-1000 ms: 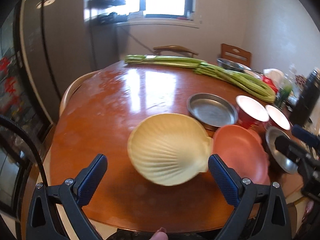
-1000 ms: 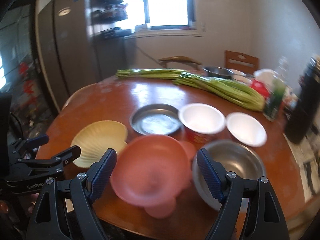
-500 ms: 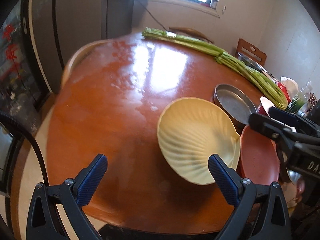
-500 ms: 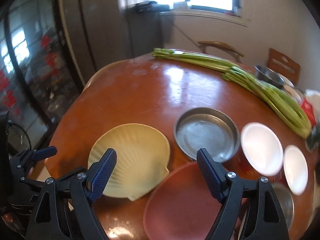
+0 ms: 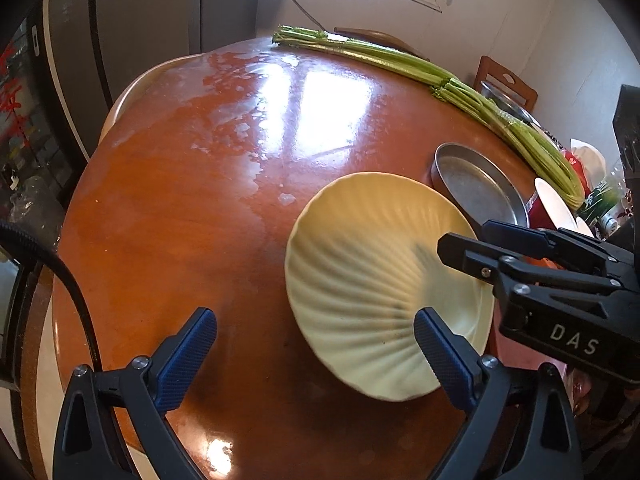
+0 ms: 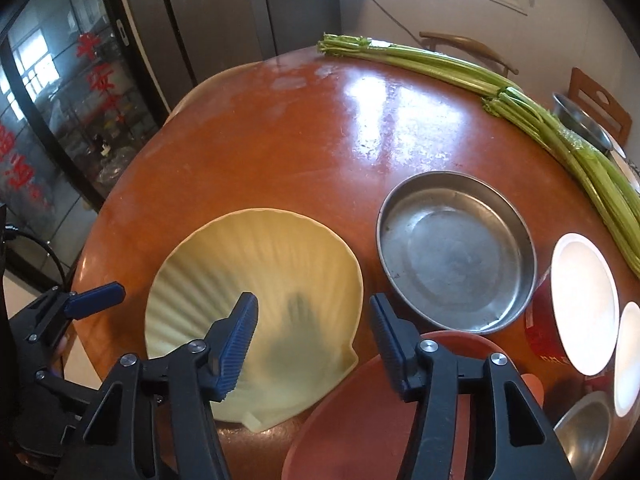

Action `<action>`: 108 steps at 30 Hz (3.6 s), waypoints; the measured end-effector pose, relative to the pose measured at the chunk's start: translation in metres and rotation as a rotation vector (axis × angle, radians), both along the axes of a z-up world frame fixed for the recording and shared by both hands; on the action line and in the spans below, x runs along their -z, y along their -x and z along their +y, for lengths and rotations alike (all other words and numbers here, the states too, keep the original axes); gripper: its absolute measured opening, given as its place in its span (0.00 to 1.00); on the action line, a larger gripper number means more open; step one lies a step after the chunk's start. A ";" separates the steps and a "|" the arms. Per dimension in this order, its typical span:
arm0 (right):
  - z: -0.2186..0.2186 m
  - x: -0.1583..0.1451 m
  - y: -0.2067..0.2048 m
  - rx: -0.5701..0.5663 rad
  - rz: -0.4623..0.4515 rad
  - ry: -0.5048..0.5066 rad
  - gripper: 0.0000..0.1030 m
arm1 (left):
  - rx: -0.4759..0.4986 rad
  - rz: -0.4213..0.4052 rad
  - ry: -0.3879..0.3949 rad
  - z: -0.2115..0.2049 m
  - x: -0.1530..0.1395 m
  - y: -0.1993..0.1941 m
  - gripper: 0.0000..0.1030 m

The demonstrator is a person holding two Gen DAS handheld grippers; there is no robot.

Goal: Organize plates and bowls
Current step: 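Grasp the rim of the yellow shell dish with the left gripper and lift, then carry the yellow shell dish and lower it onto the table, open left gripper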

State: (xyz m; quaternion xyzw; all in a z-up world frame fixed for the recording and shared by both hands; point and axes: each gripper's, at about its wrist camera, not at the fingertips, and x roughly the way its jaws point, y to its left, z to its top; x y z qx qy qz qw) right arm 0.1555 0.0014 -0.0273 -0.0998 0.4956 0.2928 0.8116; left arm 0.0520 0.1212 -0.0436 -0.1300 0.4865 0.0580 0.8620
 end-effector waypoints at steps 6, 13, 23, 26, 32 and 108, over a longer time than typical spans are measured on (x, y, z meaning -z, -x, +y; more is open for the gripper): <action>0.003 0.010 -0.008 0.005 0.013 0.018 0.44 | -0.019 0.000 0.007 -0.001 0.003 -0.007 0.93; 0.003 0.015 -0.012 -0.006 0.038 0.009 0.42 | 0.005 0.019 0.018 -0.008 0.007 -0.019 0.65; -0.004 0.007 -0.014 0.010 0.070 -0.041 0.42 | 0.023 0.010 0.009 -0.009 -0.002 -0.026 0.64; -0.005 0.000 -0.015 0.018 0.077 -0.075 0.42 | 0.010 -0.005 0.006 -0.004 -0.009 -0.027 0.64; 0.006 -0.014 -0.017 0.021 0.074 -0.102 0.42 | -0.011 -0.024 0.004 0.008 -0.019 -0.029 0.64; -0.065 -0.062 0.009 0.261 -0.063 -0.214 0.51 | 0.086 -0.142 -0.080 0.001 -0.059 -0.038 0.64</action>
